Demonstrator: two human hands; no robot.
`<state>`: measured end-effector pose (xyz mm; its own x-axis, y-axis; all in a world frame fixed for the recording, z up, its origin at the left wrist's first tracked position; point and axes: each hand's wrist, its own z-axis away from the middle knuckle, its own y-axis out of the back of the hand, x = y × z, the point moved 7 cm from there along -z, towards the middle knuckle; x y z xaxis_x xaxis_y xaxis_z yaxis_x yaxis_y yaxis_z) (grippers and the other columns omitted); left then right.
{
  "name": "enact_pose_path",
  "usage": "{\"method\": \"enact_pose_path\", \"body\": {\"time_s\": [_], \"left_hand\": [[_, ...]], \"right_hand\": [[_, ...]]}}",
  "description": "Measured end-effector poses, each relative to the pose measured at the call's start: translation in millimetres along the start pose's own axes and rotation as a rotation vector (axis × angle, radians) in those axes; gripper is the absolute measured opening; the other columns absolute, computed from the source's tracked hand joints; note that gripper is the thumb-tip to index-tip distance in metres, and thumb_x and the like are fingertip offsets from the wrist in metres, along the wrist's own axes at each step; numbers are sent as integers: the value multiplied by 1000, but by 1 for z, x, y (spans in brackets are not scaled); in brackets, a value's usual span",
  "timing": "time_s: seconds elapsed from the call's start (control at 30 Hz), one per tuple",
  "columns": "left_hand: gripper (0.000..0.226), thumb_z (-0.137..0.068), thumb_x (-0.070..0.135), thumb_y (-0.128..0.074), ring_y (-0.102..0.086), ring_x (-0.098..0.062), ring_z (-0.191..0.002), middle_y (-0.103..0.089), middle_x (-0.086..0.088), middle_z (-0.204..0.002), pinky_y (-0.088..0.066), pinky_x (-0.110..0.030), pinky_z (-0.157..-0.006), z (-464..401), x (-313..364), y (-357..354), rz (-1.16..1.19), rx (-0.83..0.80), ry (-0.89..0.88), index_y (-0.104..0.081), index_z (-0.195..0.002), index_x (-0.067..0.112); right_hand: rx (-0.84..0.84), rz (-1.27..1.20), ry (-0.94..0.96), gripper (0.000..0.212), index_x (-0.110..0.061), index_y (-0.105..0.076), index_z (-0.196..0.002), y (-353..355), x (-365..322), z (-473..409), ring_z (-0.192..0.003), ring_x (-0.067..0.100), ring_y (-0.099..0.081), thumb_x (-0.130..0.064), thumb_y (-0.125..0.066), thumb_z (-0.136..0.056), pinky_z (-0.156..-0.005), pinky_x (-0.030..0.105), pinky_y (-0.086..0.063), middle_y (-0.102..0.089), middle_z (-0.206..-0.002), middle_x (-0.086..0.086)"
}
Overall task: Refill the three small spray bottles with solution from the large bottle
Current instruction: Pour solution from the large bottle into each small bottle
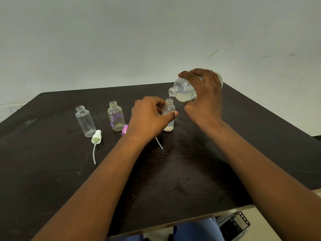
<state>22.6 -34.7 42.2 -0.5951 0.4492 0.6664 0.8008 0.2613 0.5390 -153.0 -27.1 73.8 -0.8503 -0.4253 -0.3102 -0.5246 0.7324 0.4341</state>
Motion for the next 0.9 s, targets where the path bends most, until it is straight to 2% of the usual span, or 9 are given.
{"method": "enact_pose_path", "body": {"time_s": [0.33,0.53,0.9], "left_hand": [[42,-77,44,-89,-72,-8,-68,-73,12,-82,-65,-42,-70,0,0,0,19,-3,21,-79,-108,18],[40,-77,45,-88,-72,-8,-69,-73,12,-81,-65,-42,-70,1,0,0,13,-1,10,-79,-106,19],[39,-77,47,-88,-72,-8,-69,-74,9,-82,-65,-41,-71,0,-1,0,8,-6,11,-79,-105,20]], "right_hand": [[0,11,-10,72,-26,-69,-128,0,1,-1,-126,34,-55,-3,-58,-61,-104,49,-46,-62,-128,4],[-9,6,-13,75,-26,-69,-129,-2,1,0,-127,33,-55,2,-64,-60,-106,50,-45,-61,-128,5],[-11,4,-14,73,-26,-68,-129,-1,1,0,-127,33,-54,-2,-62,-61,-104,52,-47,-61,-129,5]]}}
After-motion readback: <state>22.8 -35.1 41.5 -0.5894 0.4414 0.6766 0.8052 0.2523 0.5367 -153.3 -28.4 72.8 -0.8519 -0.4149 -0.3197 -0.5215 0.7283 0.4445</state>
